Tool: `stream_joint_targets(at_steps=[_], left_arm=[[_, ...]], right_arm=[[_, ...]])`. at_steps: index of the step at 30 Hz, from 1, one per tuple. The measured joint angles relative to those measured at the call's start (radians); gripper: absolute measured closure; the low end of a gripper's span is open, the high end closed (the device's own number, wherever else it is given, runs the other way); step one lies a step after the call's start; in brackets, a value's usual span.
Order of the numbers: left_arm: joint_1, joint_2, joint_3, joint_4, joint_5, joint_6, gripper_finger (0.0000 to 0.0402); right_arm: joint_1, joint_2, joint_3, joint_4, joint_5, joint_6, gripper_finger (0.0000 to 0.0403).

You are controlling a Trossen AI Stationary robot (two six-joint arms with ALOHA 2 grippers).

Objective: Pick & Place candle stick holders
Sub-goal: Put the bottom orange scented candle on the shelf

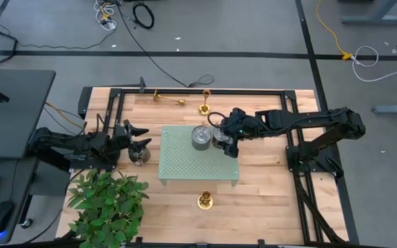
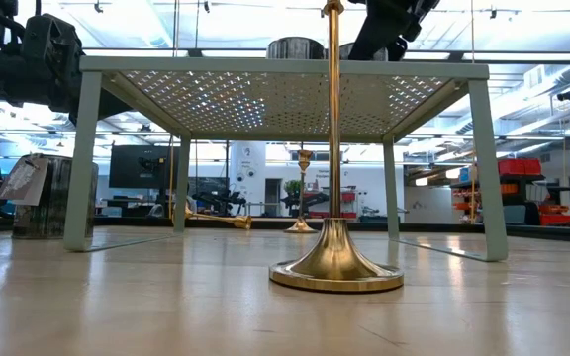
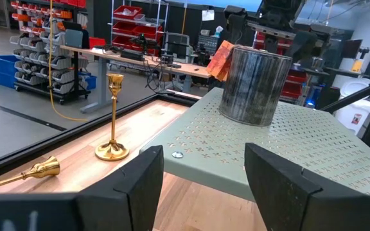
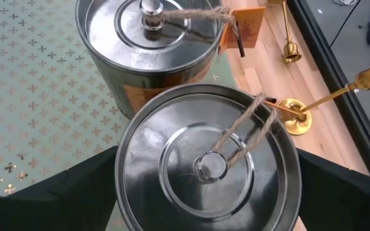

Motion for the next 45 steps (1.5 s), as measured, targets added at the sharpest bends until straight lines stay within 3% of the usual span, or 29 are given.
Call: stream_joint_targets(at_steps=[11, 33, 45], left_arm=[[0.000, 0.000, 0.000, 0.000, 0.000, 0.000, 0.0184], [0.000, 0.000, 0.000, 0.000, 0.000, 0.000, 0.0184], [0.000, 0.000, 0.000, 0.000, 0.000, 0.000, 0.0184]], right_arm=[[0.000, 0.000, 0.000, 0.048, -0.067, -0.012, 0.0003], [-0.007, -0.002, 0.000, 0.021, -0.063, -0.010, 0.0003], [-0.007, -0.072, 0.000, 0.020, -0.079, -0.010, 0.0003]])
